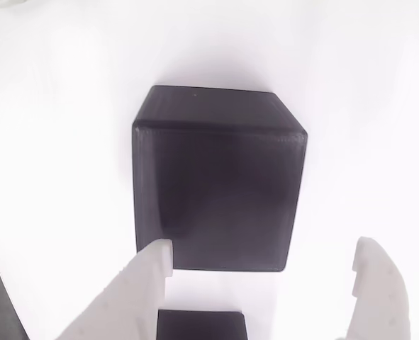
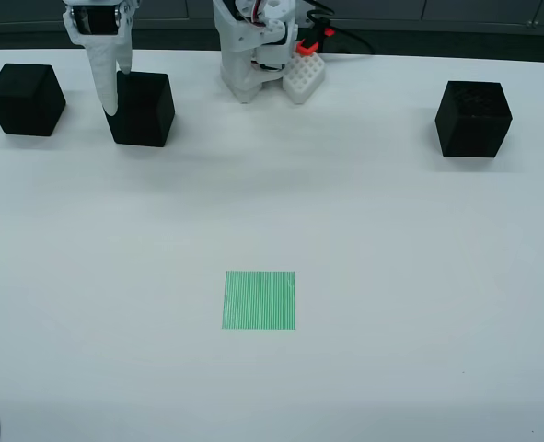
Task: Stack 3 Blocks on the chosen place.
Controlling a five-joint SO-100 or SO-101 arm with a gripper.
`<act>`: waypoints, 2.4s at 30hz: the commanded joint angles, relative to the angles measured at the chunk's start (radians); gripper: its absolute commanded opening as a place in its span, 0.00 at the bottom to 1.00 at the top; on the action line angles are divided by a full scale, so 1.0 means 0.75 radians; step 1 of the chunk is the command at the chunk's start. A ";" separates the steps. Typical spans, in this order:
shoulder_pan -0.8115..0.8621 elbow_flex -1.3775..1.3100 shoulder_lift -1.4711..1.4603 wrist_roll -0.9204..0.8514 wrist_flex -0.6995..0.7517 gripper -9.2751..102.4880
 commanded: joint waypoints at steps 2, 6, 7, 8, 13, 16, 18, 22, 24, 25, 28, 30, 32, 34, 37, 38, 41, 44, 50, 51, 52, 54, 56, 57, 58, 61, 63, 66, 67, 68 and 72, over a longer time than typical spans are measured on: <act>0.041 0.033 0.041 -0.067 0.014 0.38; 0.112 0.020 0.041 -0.141 0.014 0.38; 0.123 0.012 0.041 -0.147 0.014 0.38; 0.133 0.008 0.041 -0.155 0.014 0.38; 0.190 0.002 0.063 -0.219 0.014 0.38; 0.205 0.035 0.070 -0.260 0.014 0.38; 0.205 0.061 0.063 -0.276 0.014 0.38; 0.205 0.074 0.057 -0.284 0.014 0.38; 0.196 0.088 0.051 -0.290 0.012 0.38; 0.194 0.094 0.045 -0.290 0.012 0.38; 0.190 0.098 0.002 -0.290 0.004 0.38; 0.186 0.096 -0.037 -0.290 -0.012 0.38; 0.182 0.090 -0.076 -0.290 -0.029 0.38; 0.172 0.080 -0.121 -0.280 -0.051 0.38; 0.153 0.070 -0.180 -0.272 -0.078 0.38; 0.147 0.067 -0.194 -0.272 -0.086 0.38; 0.125 0.067 -0.229 -0.270 -0.100 0.36; 0.096 0.065 -0.252 -0.264 -0.100 0.31; -0.053 0.000 -0.288 -0.133 -0.061 0.27; -0.088 -0.020 -0.290 -0.108 -0.049 0.27; -0.127 -0.043 -0.290 -0.070 -0.045 0.27; -0.209 -0.090 -0.288 0.018 -0.043 0.27; -0.309 -0.127 -0.282 0.121 -0.043 0.27; -0.358 -0.147 -0.280 0.172 -0.043 0.27; -0.407 -0.162 -0.278 0.219 -0.043 0.27; -0.567 -0.207 -0.270 0.407 -0.065 0.27; -0.675 -0.252 -0.268 0.536 -0.074 0.27; -0.847 -0.337 -0.278 0.720 -0.090 0.27; -0.904 -0.366 -0.292 0.777 -0.096 0.27; -0.957 -0.393 -0.307 0.826 -0.104 0.27; -1.115 -0.450 -0.380 0.965 -0.147 0.27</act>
